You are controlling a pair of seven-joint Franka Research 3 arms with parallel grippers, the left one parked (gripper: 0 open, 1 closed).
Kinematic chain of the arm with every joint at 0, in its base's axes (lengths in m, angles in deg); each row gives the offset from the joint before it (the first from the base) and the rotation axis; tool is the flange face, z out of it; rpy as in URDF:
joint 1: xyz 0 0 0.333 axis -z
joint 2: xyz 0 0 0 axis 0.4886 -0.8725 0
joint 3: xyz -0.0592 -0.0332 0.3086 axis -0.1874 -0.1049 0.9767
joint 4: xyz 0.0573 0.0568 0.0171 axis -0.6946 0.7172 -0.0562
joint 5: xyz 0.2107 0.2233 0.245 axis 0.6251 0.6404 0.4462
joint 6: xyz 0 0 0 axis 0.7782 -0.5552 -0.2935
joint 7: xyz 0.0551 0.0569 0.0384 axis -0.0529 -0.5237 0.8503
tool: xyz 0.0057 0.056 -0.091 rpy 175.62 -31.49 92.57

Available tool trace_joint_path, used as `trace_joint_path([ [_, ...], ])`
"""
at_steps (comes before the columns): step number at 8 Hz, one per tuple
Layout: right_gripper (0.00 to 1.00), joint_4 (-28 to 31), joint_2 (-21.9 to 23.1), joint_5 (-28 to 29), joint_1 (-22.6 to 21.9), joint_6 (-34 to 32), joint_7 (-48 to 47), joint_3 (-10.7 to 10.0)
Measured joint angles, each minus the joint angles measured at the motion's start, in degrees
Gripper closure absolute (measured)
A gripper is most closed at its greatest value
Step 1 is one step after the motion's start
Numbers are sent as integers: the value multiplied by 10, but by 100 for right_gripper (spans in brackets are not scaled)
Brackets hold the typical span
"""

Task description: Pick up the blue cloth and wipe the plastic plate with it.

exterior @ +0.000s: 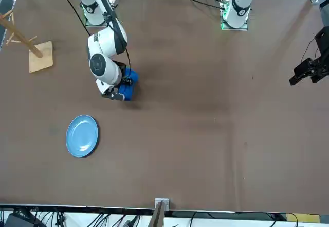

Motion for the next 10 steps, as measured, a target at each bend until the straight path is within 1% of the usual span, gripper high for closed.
trace_joint_path([
  [1,0,-24,-1,-25,21,-2,0,-1],
  [3,0,-84,-13,-76,77,-26,13,-1],
  [4,0,-121,-24,-101,108,-39,35,4],
  [6,0,-184,-39,-122,174,-57,116,18],
  [7,0,-209,-39,-123,197,-86,160,19],
  [8,0,-240,-38,-124,209,-132,192,17],
  [10,0,-301,-25,-125,211,-224,212,5],
])
